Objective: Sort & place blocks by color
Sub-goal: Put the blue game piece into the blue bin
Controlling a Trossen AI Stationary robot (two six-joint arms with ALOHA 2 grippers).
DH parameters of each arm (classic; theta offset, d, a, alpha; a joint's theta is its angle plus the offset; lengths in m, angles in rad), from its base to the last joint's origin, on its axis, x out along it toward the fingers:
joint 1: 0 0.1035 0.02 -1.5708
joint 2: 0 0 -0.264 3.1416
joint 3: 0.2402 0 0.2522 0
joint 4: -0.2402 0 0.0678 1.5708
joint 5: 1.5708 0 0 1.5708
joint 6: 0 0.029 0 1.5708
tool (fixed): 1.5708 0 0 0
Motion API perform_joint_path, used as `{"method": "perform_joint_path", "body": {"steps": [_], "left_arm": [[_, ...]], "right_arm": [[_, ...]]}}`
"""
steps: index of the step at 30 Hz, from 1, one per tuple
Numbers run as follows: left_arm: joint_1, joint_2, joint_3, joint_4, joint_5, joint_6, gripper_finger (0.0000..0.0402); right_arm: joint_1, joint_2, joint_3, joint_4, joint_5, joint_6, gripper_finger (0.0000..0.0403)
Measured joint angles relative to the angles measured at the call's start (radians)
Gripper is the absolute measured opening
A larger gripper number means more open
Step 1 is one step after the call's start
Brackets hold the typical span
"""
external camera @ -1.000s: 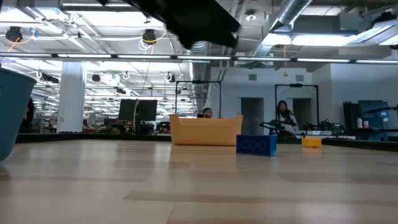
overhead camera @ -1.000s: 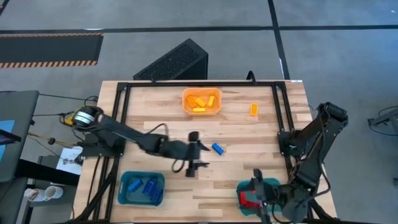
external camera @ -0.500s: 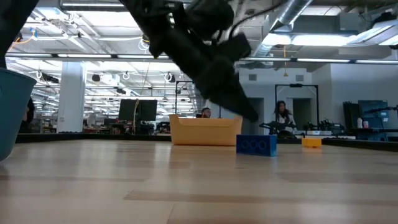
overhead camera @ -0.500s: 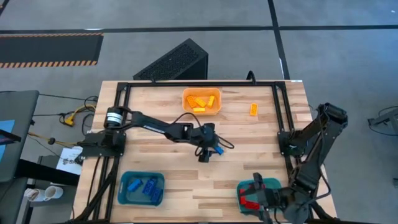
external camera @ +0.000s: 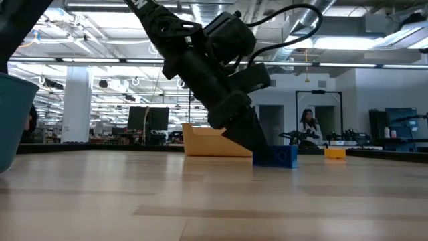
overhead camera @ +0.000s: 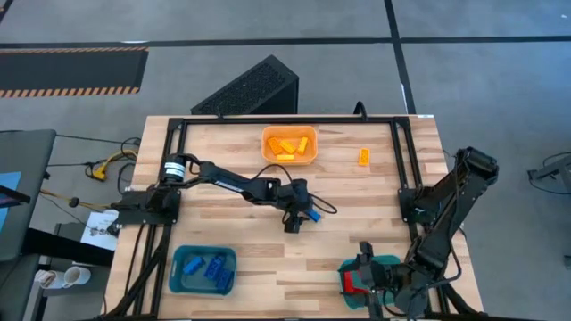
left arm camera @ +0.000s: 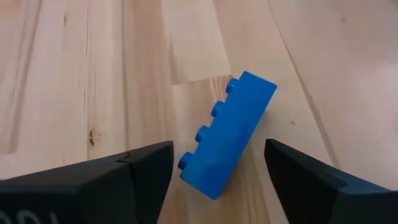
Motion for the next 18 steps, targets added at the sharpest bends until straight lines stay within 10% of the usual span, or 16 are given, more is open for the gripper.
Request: {"method": "perform_joint_path", "body": {"steps": [11,18], "left_arm": [[-0.017,-0.005,0.000,-0.014,-0.076,0.017,0.0057],[-0.053,-0.172,-0.001,-0.198,-0.089,0.053,0.0057]], "right_arm": [[-0.016,0.000,-0.011,0.003,0.002,-0.003,0.0286],[-0.048,0.000,-0.010,-0.002,0.003,-0.011,0.0286]]}}
